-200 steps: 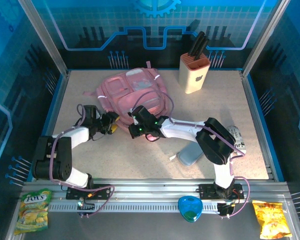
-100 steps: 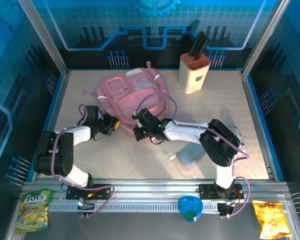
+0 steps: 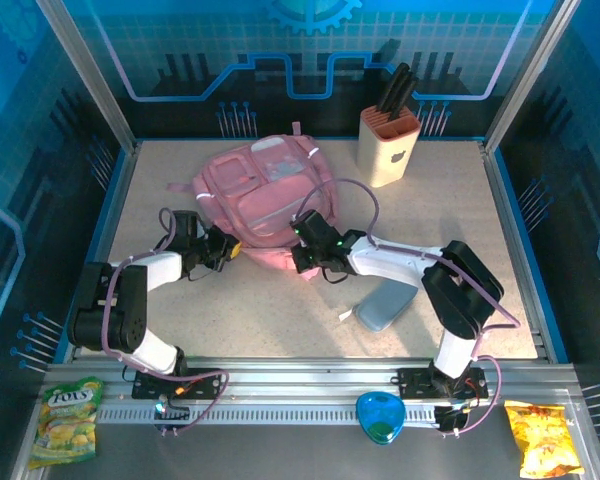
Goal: Pack the student bag
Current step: Zip the student bag at the top-center of the table.
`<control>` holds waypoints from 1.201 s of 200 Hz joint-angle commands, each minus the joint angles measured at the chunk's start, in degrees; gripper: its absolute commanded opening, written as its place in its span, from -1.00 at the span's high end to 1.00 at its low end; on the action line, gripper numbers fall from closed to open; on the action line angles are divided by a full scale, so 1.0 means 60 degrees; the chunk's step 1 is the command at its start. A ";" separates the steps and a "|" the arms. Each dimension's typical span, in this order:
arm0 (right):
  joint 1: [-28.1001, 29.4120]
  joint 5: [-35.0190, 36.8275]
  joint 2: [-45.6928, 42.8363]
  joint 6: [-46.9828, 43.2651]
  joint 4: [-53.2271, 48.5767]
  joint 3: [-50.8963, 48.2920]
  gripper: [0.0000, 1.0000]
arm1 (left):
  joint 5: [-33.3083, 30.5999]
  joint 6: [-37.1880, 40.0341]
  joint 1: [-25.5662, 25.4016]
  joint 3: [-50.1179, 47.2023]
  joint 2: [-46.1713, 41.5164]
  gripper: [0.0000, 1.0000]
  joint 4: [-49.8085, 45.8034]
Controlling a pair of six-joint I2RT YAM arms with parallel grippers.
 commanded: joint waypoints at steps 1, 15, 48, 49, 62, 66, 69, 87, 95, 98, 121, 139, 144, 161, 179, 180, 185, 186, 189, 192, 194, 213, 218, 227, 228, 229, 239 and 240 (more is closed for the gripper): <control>-0.0091 0.0174 0.0317 -0.0021 -0.0504 0.0412 0.76 | -0.0051 0.0178 0.0056 0.0271 0.0138 0.88 0.0011; -0.0081 0.0174 0.0343 0.0007 -0.0497 0.0484 0.72 | -0.0038 0.0174 0.0057 0.0271 0.0117 0.88 0.0011; -0.0097 0.0334 0.0341 0.0027 -0.0576 0.0525 0.68 | -0.0029 0.0202 0.0057 0.0285 0.0110 0.88 0.0014; -0.0096 0.0341 0.0342 0.0024 -0.0588 0.0525 0.69 | -0.0042 0.0202 0.0057 0.0285 0.0106 0.89 0.0014; -0.0096 0.0529 0.0303 0.0034 -0.0666 0.0485 0.84 | -0.0071 0.0202 0.0058 0.0258 0.0067 0.90 0.0064; -0.0096 0.0636 0.0262 0.0054 -0.0696 0.0456 0.90 | -0.0083 0.0203 0.0057 0.0238 0.0038 0.91 0.0093; -0.0096 0.0736 0.0237 0.0090 -0.0721 0.0432 0.94 | -0.0102 0.0203 0.0057 0.0243 0.0022 0.91 0.0102; -0.0181 0.1407 -0.0111 0.0316 -0.0777 0.0080 0.99 | -0.0197 0.0245 0.0058 0.0298 -0.0037 0.92 0.0088; -0.0283 0.1633 -0.0308 0.0443 -0.0743 -0.0163 1.00 | -0.0214 0.0242 0.0055 0.0327 -0.0033 0.92 0.0098; -0.0334 0.1714 -0.0406 0.0490 -0.0718 -0.0264 1.00 | -0.0226 0.0246 0.0056 0.0337 -0.0036 0.92 0.0095; -0.0791 0.1905 -0.1014 0.0842 -0.0563 -0.0958 1.00 | -0.0227 0.0315 0.0057 0.0434 0.0025 0.93 0.0088; -0.1120 0.1801 -0.1215 0.0973 -0.0669 -0.1190 1.00 | -0.0131 0.0418 0.0042 0.0529 0.0115 0.92 0.0137; -0.1177 0.1751 -0.1237 0.0973 -0.0679 -0.1228 1.00 | -0.0065 0.0521 0.0044 0.0597 0.0144 0.91 0.0161; -0.1202 0.1334 -0.1289 0.0769 -0.0597 -0.1304 1.00 | 0.0102 0.1007 0.0017 0.0966 0.0277 0.87 -0.0064; -0.1033 0.0513 -0.1269 0.0423 -0.0236 -0.1383 1.00 | 0.0086 0.1705 0.0013 0.1606 0.0504 0.84 -0.0660; -0.1011 0.0475 -0.1268 0.0390 -0.0205 -0.1388 1.00 | 0.0082 0.1738 0.0013 0.1641 0.0515 0.84 -0.0689; -0.0913 0.0252 -0.1264 0.0243 -0.0083 -0.1391 1.00 | 0.0054 0.1888 0.0013 0.1837 0.0607 0.83 -0.0846; -0.0885 0.0212 -0.1251 0.0227 -0.0063 -0.1392 1.00 | 0.0044 0.1924 0.0013 0.1860 0.0625 0.83 -0.0870; -0.0806 0.0136 -0.1232 0.0155 -0.0001 -0.1387 1.00 | 0.0015 0.1989 0.0013 0.1965 0.0689 0.82 -0.0960; -0.0723 0.0050 -0.1217 0.0073 0.0056 -0.1379 1.00 | -0.0013 0.2076 0.0013 0.2059 0.0745 0.82 -0.1037; -0.0659 -0.0008 -0.1204 0.0009 0.0088 -0.1368 1.00 | -0.0033 0.2147 0.0013 0.2139 0.0786 0.81 -0.1079; -0.0153 -0.0562 -0.0967 -0.0243 0.0366 -0.1200 1.00 | -0.0366 0.2574 0.0027 0.2769 0.1205 0.77 -0.1577; -0.0038 -0.0708 -0.0874 -0.0245 0.0454 -0.1165 1.00 | -0.0494 0.2658 0.0041 0.2912 0.1292 0.76 -0.1694; 0.0127 -0.1031 -0.0707 -0.0171 0.0694 -0.1084 1.00 | -0.0753 0.2774 0.0067 0.3136 0.1436 0.75 -0.1921; 0.0147 -0.1059 -0.0694 -0.0155 0.0714 -0.1063 1.00 | -0.0777 0.2778 0.0077 0.3146 0.1443 0.75 -0.1935; 0.0165 -0.1087 -0.0666 -0.0155 0.0731 -0.1053 1.00 | -0.0796 0.2787 0.0081 0.3159 0.1461 0.75 -0.1949; 0.0368 -0.1308 -0.0445 -0.0072 0.0930 -0.0875 1.00 | -0.1009 0.2825 0.0187 0.3229 0.1504 0.74 -0.2063; 0.0378 -0.1322 -0.0424 -0.0055 0.0949 -0.0856 1.00 | -0.1022 0.2825 0.0195 0.3230 0.1499 0.74 -0.2072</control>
